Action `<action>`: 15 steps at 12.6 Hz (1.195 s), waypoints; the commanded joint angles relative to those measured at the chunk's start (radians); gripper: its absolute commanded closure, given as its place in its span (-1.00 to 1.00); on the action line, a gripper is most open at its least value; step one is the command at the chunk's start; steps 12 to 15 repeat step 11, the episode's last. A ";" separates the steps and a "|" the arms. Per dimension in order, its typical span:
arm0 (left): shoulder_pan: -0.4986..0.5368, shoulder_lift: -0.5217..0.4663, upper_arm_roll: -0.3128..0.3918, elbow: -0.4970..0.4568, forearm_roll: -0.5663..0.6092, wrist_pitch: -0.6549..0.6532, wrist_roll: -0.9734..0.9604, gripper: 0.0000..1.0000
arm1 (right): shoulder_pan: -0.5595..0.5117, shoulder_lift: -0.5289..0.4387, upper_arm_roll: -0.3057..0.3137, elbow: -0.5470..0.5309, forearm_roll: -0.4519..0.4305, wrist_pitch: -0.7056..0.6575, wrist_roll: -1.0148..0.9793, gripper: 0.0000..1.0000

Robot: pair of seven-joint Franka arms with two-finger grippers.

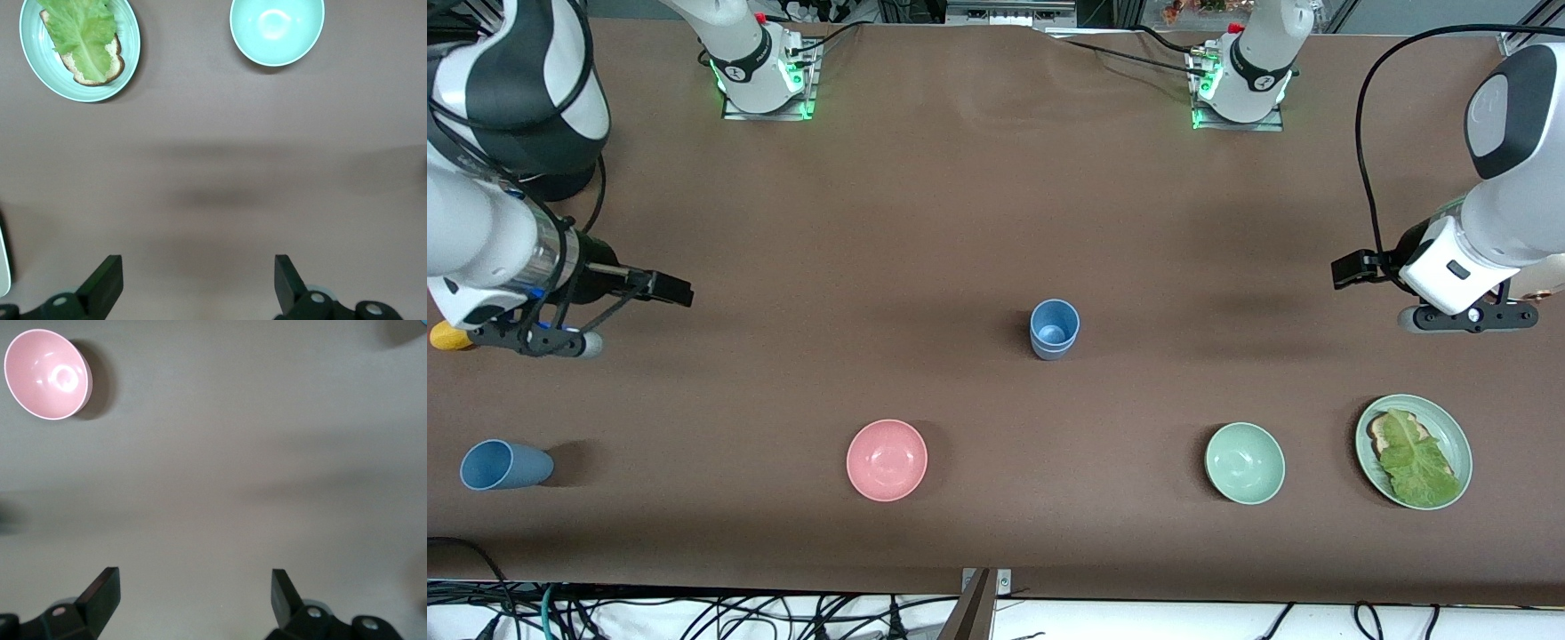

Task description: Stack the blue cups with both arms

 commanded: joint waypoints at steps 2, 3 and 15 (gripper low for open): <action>0.001 0.013 0.003 0.018 0.008 0.002 0.019 -1.00 | -0.026 -0.019 -0.013 -0.020 0.008 0.003 -0.019 -1.00; 0.001 0.020 0.003 0.018 0.008 0.003 0.019 -1.00 | -0.031 -0.021 -0.013 -0.021 0.004 -0.003 -0.019 -1.00; -0.012 0.036 0.000 0.021 -0.017 0.006 0.016 -1.00 | -0.031 -0.024 -0.033 -0.017 0.001 -0.029 -0.077 -1.00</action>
